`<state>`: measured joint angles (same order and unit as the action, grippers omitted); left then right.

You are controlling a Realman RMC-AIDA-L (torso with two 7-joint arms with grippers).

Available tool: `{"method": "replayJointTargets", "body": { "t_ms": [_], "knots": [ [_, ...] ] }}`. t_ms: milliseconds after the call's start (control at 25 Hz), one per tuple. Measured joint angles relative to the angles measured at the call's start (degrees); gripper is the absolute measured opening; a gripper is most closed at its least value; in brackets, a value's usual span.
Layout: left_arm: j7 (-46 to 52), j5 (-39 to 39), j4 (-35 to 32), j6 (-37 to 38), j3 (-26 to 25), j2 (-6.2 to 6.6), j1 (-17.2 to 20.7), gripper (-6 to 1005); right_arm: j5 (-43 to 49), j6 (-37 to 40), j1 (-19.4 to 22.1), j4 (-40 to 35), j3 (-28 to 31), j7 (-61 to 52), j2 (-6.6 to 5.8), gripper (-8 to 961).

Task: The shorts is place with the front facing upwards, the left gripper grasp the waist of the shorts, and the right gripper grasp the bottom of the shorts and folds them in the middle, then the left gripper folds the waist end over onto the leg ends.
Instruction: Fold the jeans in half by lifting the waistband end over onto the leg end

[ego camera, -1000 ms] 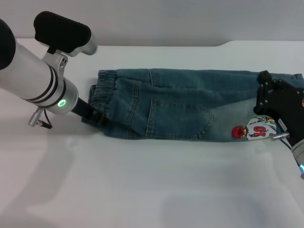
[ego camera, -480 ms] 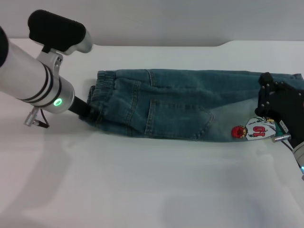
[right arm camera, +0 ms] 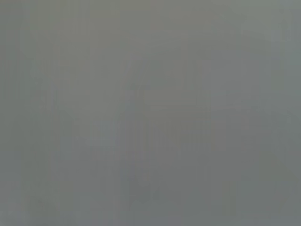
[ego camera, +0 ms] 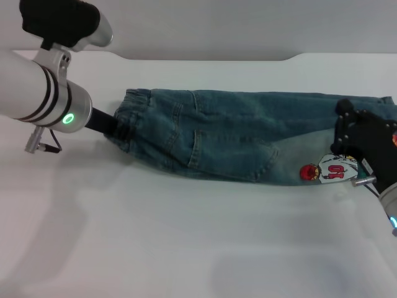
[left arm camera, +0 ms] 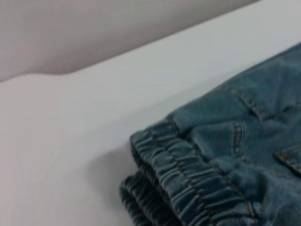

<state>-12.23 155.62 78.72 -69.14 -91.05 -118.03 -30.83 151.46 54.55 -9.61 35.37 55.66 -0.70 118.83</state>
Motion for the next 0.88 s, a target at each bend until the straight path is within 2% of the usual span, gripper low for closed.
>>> {"method": "replayJointTargets", "body": {
  "t_ms": [160,200,640,880],
  "knots": [
    [0.8,-0.1,5.3,-0.3,-0.1,-0.02,1.9,167,0.0,-0.2,-3.1,-3.9,-0.7,-3.4,0.25,0],
    [0.9,-0.2,6.6,-0.3,-0.1,-0.04,2.4,160,0.0,-0.6,-4.9,-6.2,-0.8,-5.4,0.36,0],
    [1.5,-3.9,17.2,-1.6,-0.7,0.04,5.5,114,-0.1,-3.8,-8.6,-10.0,-0.7,-7.3,0.40,0],
    [1.5,-4.3,22.8,-1.7,-1.5,0.08,6.5,101,-0.1,-5.9,-10.7,-10.5,-3.1,-9.6,0.47,0]
  ]
}}
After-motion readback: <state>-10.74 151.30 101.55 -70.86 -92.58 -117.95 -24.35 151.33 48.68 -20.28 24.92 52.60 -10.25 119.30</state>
